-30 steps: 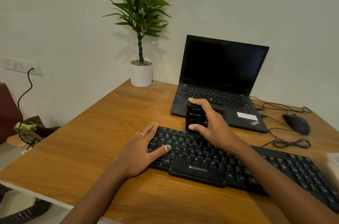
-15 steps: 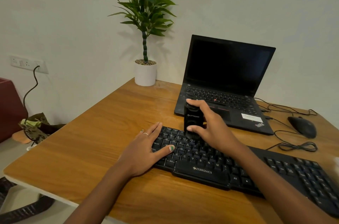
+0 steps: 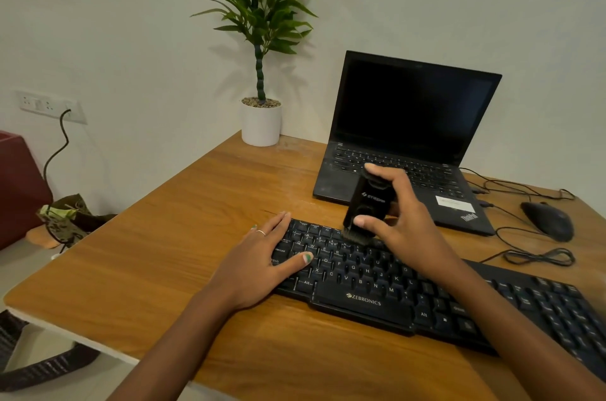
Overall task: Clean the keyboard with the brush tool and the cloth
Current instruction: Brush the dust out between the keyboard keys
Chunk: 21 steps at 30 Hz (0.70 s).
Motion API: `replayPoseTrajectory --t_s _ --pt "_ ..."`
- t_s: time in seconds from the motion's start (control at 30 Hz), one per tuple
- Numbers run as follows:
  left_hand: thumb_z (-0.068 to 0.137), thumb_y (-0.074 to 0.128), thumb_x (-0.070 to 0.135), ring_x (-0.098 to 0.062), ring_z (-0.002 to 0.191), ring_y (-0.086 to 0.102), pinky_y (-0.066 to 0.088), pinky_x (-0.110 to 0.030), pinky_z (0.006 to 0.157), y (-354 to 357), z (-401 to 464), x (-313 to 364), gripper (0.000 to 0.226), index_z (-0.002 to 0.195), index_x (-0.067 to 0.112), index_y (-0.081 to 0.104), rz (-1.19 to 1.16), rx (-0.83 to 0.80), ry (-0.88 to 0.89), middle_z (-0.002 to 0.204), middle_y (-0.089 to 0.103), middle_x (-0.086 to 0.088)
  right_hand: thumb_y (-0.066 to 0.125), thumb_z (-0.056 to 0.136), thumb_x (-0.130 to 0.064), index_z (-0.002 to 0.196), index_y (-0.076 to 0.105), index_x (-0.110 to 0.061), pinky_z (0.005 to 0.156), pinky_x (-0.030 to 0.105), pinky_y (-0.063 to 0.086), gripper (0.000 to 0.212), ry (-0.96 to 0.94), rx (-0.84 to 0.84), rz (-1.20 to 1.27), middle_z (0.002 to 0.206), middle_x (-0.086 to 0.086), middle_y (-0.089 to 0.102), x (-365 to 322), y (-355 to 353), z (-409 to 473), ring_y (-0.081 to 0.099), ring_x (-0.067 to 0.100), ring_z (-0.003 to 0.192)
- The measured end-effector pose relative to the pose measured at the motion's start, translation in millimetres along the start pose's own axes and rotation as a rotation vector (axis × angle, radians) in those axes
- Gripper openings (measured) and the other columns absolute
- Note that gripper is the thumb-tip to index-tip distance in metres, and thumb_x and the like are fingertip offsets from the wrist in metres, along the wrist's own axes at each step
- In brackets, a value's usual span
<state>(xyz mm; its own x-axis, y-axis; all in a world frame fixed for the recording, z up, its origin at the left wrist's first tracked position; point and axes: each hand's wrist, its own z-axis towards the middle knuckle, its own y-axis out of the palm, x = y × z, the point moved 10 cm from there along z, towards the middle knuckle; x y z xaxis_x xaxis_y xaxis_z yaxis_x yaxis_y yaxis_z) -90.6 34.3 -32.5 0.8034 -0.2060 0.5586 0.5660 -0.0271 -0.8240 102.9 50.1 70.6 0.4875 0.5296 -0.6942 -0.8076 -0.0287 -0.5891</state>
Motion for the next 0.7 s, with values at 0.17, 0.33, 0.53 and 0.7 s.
replayPoseTrajectory --t_s 0.17,0.33,0.53,0.7 --pt "0.055 0.011 0.101 -0.019 0.149 0.011 0.022 -0.042 0.118 0 0 -1 0.116 0.153 0.04 0.006 -0.005 0.006 -0.001 0.159 0.005 0.023 0.065 0.084 -0.015 0.139 0.026 -0.038 0.084 0.027 0.05 0.071 -0.026 0.005 -0.379 0.126 -0.005 0.047 -4 3 13 0.053 0.015 0.108" --pt "0.063 0.017 0.096 -0.019 0.149 0.011 0.021 -0.04 0.118 -1 0 2 0.108 0.154 0.038 0.007 -0.015 0.012 0.016 0.159 0.006 0.022 0.069 0.082 -0.015 0.13 0.027 -0.047 0.072 0.018 0.051 0.072 0.012 -0.05 -0.111 0.111 -0.021 0.045 -6 8 9 0.055 0.005 0.098" --pt "0.058 0.014 0.099 -0.019 0.149 0.01 0.022 -0.043 0.119 0 -1 0 0.113 0.154 0.039 0.007 -0.014 0.008 0.007 0.159 0.006 0.023 0.067 0.083 -0.015 0.136 0.028 -0.038 0.079 0.019 0.047 0.07 0.036 0.059 -0.291 0.125 -0.005 0.049 4 -7 8 0.054 0.011 0.103" --pt "0.055 0.012 0.101 -0.019 0.149 0.011 0.023 -0.044 0.118 -1 -1 0 0.116 0.154 0.039 0.007 -0.016 0.004 -0.001 0.159 0.006 0.022 0.068 0.082 -0.015 0.134 0.027 -0.04 0.066 0.017 0.051 0.071 0.092 -0.013 -0.165 0.115 -0.012 0.048 7 1 3 0.056 0.005 0.093"
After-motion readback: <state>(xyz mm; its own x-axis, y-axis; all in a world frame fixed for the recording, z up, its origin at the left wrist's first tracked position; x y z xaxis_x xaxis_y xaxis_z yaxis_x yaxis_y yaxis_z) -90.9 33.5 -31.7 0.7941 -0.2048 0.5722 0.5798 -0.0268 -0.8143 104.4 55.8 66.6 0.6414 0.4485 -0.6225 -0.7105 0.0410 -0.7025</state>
